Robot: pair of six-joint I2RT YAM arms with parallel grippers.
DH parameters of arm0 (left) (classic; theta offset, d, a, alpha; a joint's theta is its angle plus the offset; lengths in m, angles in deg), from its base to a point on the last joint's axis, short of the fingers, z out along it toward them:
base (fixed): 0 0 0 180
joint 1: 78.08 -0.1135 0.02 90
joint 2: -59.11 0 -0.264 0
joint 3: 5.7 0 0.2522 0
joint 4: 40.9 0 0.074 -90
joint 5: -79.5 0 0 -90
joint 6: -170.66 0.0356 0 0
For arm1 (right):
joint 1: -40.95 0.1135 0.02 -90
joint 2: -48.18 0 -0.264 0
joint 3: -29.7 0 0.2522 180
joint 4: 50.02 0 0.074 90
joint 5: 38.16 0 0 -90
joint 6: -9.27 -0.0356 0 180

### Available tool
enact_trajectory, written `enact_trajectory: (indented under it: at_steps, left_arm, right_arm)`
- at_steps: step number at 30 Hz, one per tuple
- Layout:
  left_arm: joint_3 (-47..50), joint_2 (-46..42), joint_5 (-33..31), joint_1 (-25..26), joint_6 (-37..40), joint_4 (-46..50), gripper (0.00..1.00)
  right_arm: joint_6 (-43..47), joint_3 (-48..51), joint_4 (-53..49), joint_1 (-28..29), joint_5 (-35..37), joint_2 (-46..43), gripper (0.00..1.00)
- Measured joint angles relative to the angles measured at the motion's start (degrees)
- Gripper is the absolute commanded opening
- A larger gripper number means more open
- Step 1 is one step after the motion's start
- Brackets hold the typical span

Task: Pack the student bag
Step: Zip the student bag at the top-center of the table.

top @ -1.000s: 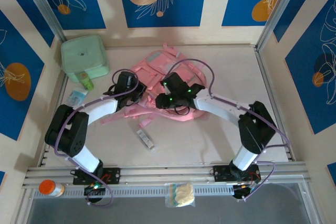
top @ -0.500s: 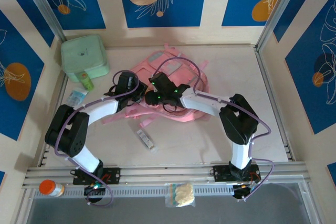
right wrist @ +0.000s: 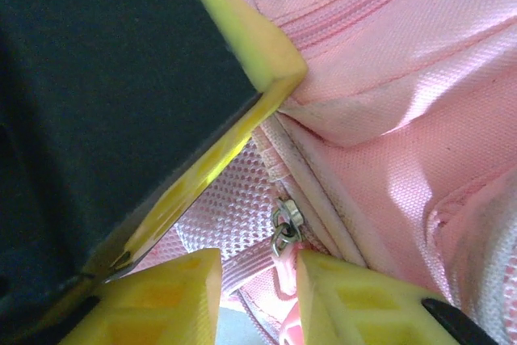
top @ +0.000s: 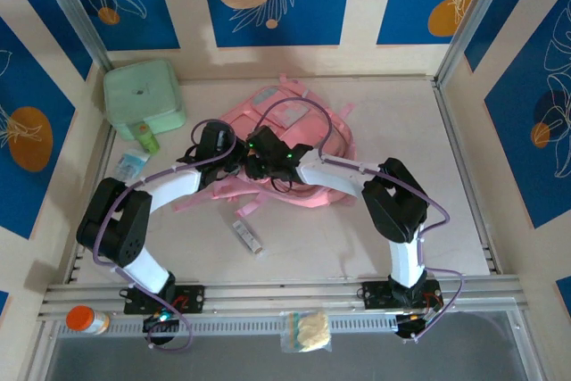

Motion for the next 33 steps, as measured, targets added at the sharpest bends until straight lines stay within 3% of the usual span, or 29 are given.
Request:
enact_trajectory:
  at_steps: [6, 9, 15, 21, 27, 33]
  left_arm:
    - [0.0, 0.0, 0.0, 0.0, -0.1, 0.0, 0.00]
    - [-0.1, 0.0, 0.0, 0.1, -0.1, -0.1, 0.00]
    - [-0.4, 0.2, 0.0, 0.2, -0.4, 0.1, 0.00]
    - [-0.5, 0.4, -0.7, 0.2, -0.2, 0.1, 0.00]
    - [-0.7, 0.4, -0.8, 0.2, 0.3, 0.0, 0.00]
    - [-0.8, 0.4, 0.8, -0.8, 0.6, -0.8, 0.00]
  right_arm:
    - [-1.0, -2.0, -3.0, 0.2, 3.2, 0.9, 0.17]
    - [-1.7, -3.3, -4.9, 0.3, 3.8, 1.4, 0.24]
    - [-3.4, -7.1, -9.6, 0.3, 3.9, 3.5, 0.27]
    - [-4.0, -11.6, -14.2, 0.2, 5.3, 6.0, 0.14]
    - [-2.6, -9.8, -12.2, 0.2, 5.0, 4.7, 0.02]
    - [-2.5, -9.4, -12.3, -0.3, 4.2, 3.1, 0.00]
